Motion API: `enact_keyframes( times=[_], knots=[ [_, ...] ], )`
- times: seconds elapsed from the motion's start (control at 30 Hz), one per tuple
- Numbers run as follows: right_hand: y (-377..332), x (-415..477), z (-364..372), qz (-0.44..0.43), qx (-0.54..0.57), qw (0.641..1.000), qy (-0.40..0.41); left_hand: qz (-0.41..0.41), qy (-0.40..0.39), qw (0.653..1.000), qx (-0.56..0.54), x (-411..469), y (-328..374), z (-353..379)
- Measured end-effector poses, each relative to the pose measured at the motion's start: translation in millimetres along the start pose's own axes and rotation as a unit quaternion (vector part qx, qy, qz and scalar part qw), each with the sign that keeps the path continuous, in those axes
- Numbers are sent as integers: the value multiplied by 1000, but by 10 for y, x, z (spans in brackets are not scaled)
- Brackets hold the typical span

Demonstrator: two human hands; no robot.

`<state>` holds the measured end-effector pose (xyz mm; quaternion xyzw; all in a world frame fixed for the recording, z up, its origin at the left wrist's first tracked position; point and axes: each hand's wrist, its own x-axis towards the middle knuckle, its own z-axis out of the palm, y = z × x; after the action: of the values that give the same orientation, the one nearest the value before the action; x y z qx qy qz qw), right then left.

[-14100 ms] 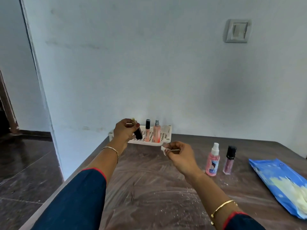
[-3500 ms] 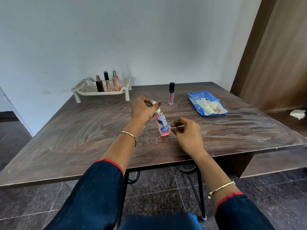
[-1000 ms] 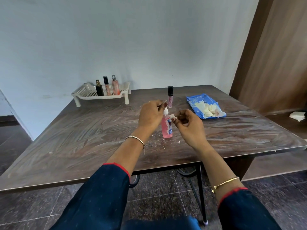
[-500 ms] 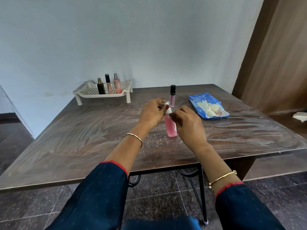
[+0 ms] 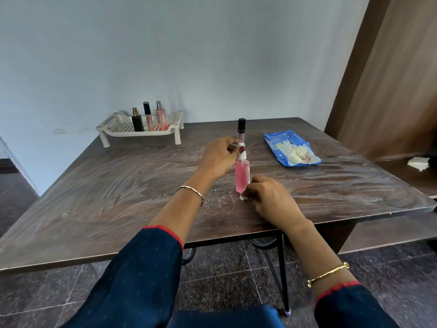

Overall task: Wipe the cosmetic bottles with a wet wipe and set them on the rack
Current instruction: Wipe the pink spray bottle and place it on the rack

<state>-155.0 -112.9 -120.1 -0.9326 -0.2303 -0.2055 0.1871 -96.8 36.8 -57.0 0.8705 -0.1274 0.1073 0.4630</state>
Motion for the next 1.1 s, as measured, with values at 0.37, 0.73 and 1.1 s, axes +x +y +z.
enact_keyframes(
  times=[0.37,0.73,1.1],
  knots=[
    [-80,145,-157,86,169,976,106,-49,12,992,-115,-173,-146,-138],
    [-422,385,-13,-2,105,985,137,-80,5,977,-198,-232,-307,-337],
    [-467,185,15,-40,31,999,16,-119,4,960,-254,-202,-333,-364]
  ],
)
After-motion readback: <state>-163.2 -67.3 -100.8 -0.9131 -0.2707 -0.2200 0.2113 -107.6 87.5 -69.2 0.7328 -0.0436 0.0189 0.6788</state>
